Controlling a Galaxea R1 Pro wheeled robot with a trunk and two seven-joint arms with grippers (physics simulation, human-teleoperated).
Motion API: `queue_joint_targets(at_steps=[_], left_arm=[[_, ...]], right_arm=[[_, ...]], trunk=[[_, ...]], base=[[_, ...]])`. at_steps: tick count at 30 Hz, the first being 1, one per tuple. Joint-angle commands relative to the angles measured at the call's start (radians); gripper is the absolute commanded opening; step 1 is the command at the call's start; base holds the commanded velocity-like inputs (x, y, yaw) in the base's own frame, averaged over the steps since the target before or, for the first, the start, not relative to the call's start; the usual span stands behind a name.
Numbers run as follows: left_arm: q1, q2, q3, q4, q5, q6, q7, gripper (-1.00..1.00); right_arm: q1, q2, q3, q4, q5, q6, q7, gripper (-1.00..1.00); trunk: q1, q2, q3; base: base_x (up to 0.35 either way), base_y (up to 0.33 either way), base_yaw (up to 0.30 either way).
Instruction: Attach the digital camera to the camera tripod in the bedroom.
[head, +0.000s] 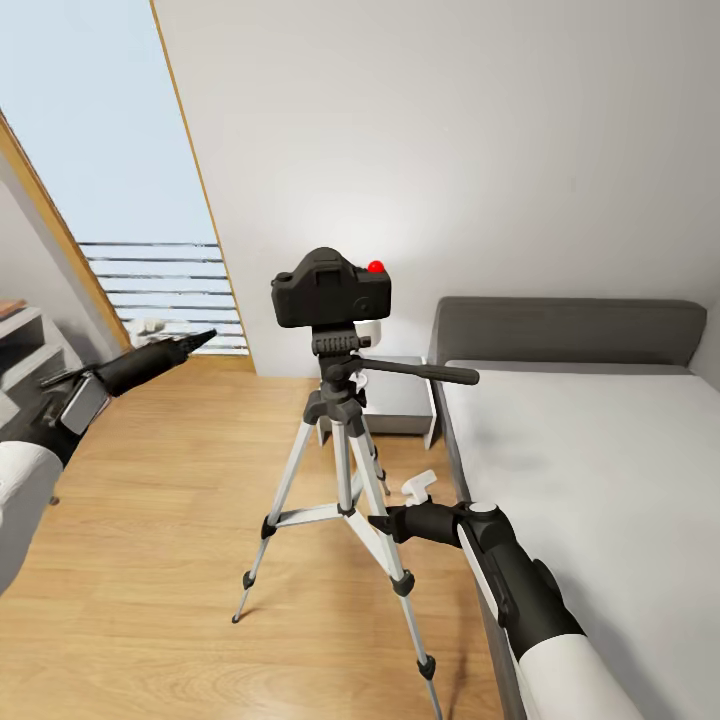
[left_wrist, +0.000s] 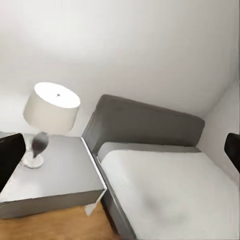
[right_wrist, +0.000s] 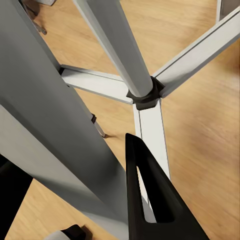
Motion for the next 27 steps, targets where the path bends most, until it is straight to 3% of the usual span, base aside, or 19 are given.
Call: queue_joint_targets(at_steps=[1, 5, 6, 15, 21, 24, 27], left_arm=[[-0.001, 0.002, -0.005, 0.056, 0.013, -0.029, 0.034, 1.0], [-0.001, 0.004, -0.006, 0.182, 0.016, -0.107, 0.113, 1.0], [-0.001, 0.004, -0.006, 0.25, 0.015, -0.142, 0.147, 1.0], [0.0, 0.001, -0.007, 0.432, 0.011, -0.256, 0.2, 1.0], [0.038, 0.001, -0.007, 0.466, 0.013, -0.281, 0.222, 1.0], [0.075, 0.0, -0.007, 0.47, 0.012, -0.285, 0.256, 1.0], [0.11, -0.001, -0.007, 0.472, 0.012, -0.287, 0.33, 1.0]], right_arm=[[-0.001, 0.001, -0.002, -0.001, 0.021, -0.004, 0.006, -1.0], [-0.001, 0.001, -0.002, -0.001, 0.021, -0.004, 0.006, -1.0], [-0.001, 0.001, -0.002, -0.001, 0.022, -0.004, 0.005, -1.0], [-0.001, 0.0, -0.002, -0.001, 0.022, -0.004, 0.005, -1.0], [-0.001, 0.001, -0.002, -0.001, 0.021, -0.004, 0.006, -1.0], [-0.001, 0.001, -0.002, -0.001, 0.021, -0.005, 0.006, -1.0], [-0.001, 0.001, -0.001, -0.001, 0.021, -0.004, 0.007, -1.0]], trunk=[[0.001, -0.002, -0.002], [0.001, -0.002, -0.002], [0.001, -0.002, -0.002], [0.001, -0.002, -0.002], [0.001, -0.002, -0.002], [0.001, -0.002, -0.002], [0.001, -0.002, -0.002]], base=[[0.0, 0.0, 0.0], [0.0, 0.0, 0.0], [0.0, 0.0, 0.0], [0.0, 0.0, 0.0], [0.0, 0.0, 0.0], [0.0, 0.0, 0.0], [0.0, 0.0, 0.0]])
